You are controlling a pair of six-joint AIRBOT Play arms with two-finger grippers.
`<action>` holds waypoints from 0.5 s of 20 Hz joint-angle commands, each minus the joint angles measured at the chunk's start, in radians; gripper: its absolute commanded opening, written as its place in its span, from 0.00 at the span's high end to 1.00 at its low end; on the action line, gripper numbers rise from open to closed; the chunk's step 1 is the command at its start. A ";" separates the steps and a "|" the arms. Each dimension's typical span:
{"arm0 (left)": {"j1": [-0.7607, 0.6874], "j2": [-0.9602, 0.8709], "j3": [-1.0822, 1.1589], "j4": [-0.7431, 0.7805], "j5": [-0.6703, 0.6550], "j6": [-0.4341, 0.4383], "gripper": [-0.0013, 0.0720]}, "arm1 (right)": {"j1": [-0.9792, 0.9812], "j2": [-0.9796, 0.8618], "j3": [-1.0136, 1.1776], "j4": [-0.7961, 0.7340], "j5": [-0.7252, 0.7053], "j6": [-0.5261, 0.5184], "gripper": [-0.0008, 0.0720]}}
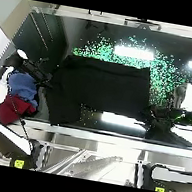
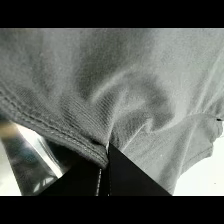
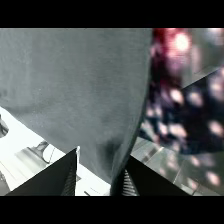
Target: Fold the shirts.
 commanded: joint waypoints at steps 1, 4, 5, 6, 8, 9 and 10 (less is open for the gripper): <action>0.001 0.000 0.001 0.000 -0.001 0.029 0.95 | 0.020 -0.001 -0.003 0.010 -0.035 0.000 0.70; 0.001 0.004 0.002 -0.006 -0.002 0.029 0.95 | 0.019 0.009 -0.002 0.022 -0.002 -0.012 0.96; 0.001 0.016 0.001 -0.029 -0.003 0.035 0.95 | 0.019 0.027 0.005 0.035 0.010 -0.022 0.96; 0.002 0.043 0.001 -0.084 -0.006 0.063 0.95 | 0.019 0.062 0.018 0.060 0.023 -0.026 0.96; 0.010 0.145 0.001 -0.224 -0.010 0.129 0.95 | 0.018 0.179 0.064 0.122 0.072 -0.026 0.96; 0.022 0.209 0.001 -0.319 -0.023 0.148 0.95 | 0.017 0.256 0.100 0.153 0.100 -0.024 0.96; 0.040 0.283 0.003 -0.460 -0.057 0.174 0.95 | 0.017 0.347 0.150 0.196 0.125 -0.021 0.96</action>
